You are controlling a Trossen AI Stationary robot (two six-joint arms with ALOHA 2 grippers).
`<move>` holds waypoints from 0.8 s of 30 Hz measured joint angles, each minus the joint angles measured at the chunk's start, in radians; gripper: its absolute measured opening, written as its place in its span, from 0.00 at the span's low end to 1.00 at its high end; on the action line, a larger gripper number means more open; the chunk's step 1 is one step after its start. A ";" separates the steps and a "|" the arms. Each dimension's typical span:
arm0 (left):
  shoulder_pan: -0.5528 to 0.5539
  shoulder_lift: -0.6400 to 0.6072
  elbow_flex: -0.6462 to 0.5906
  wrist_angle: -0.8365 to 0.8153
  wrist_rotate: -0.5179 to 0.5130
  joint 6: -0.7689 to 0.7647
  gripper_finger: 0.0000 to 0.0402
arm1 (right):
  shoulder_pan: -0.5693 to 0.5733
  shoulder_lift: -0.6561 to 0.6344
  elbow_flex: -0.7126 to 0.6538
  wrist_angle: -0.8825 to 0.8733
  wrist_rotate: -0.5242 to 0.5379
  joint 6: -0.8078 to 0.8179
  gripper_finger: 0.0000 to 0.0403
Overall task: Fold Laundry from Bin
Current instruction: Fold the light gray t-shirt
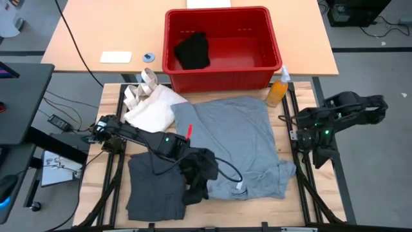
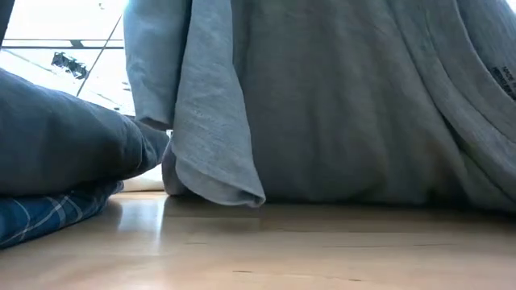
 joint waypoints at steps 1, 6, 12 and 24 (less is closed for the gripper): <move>-0.005 0.000 0.000 0.000 0.000 0.000 0.02 | 0.010 0.004 0.000 0.001 0.006 0.000 0.37; -0.027 0.000 0.000 0.000 -0.002 0.001 0.02 | 0.042 0.026 0.000 0.013 0.072 0.002 0.37; -0.052 0.005 0.000 0.000 -0.108 0.003 0.06 | 0.068 0.065 0.000 0.018 0.134 -0.006 0.37; -0.095 0.005 0.000 0.009 -0.119 -0.048 0.50 | 0.088 0.067 0.000 0.062 0.152 0.025 0.36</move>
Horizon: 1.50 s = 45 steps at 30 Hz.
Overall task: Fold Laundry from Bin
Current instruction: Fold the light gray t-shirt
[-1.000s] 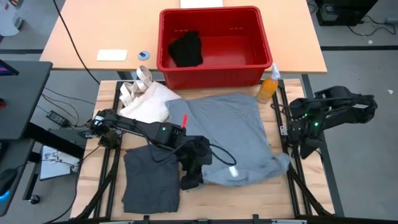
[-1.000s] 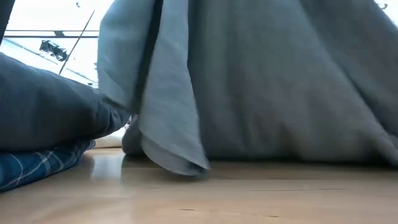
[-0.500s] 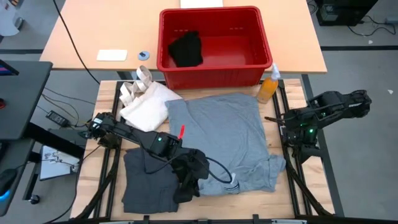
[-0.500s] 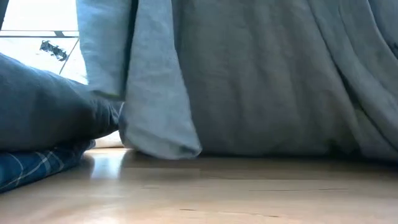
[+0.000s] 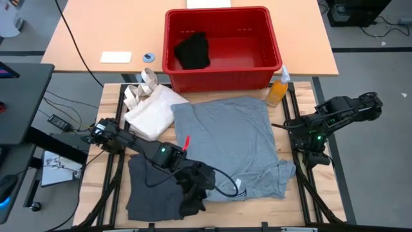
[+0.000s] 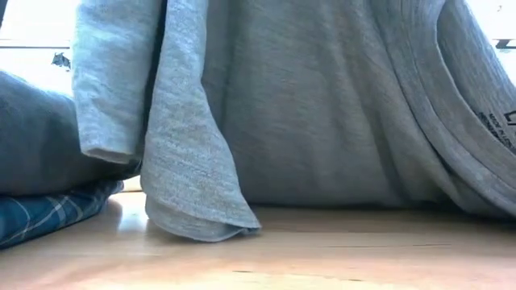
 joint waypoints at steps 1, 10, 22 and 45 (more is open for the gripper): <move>-0.004 0.000 0.000 0.000 0.002 -0.011 0.52 | 0.000 0.000 0.000 0.001 0.000 0.000 0.36; -0.054 0.000 0.000 0.030 0.038 -0.033 0.52 | 0.000 0.000 0.000 0.017 0.011 -0.006 0.36; -0.097 0.002 0.000 0.041 -0.045 -0.041 0.47 | 0.000 0.014 0.000 0.074 0.055 -0.008 0.36; -0.143 0.113 0.000 0.055 -0.319 -0.166 0.47 | 0.317 0.367 0.000 0.447 0.621 0.006 0.36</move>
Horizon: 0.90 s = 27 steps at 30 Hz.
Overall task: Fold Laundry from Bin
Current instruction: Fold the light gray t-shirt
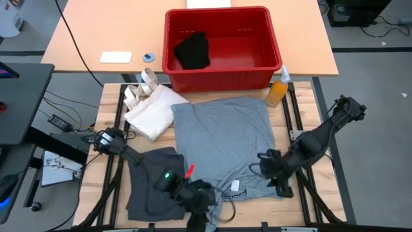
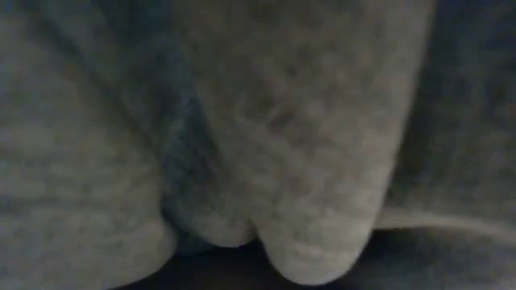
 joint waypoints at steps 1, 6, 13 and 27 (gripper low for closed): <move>-0.017 0.000 0.000 -0.003 -0.058 0.039 0.47 | 0.015 0.015 0.000 0.015 0.031 0.020 0.36; -0.052 0.011 -0.066 0.014 -0.229 0.115 0.47 | 0.064 0.078 -0.025 0.122 0.115 0.099 0.36; -0.061 0.014 -0.322 0.346 -0.185 0.056 0.47 | 0.071 0.169 -0.238 0.428 0.034 0.281 0.36; -0.118 -0.014 -0.419 0.703 -0.249 -0.195 0.38 | 0.090 0.384 -0.297 0.487 0.119 0.266 0.32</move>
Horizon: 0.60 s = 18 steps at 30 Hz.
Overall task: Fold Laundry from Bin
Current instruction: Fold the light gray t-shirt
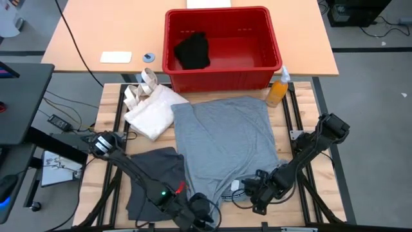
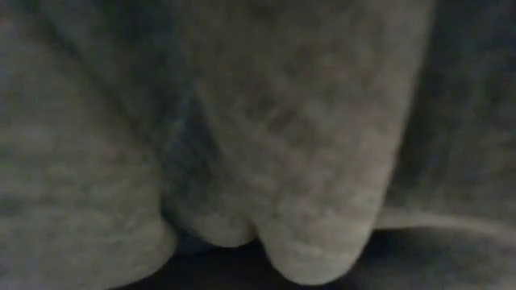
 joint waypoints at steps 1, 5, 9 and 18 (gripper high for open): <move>-0.005 -0.009 0.001 0.002 0.000 -0.007 0.38 | -0.002 0.001 0.000 -0.013 0.009 -0.009 0.32; -0.026 -0.031 0.001 -0.013 -0.008 -0.012 0.38 | -0.005 -0.011 0.000 -0.052 0.069 -0.042 0.32; -0.029 -0.038 0.001 -0.008 -0.021 -0.012 0.38 | -0.009 -0.007 0.001 -0.035 0.094 -0.133 0.32; -0.023 -0.037 0.001 -0.050 -0.021 -0.020 0.38 | -0.033 0.036 -0.027 -0.003 0.057 -0.201 0.27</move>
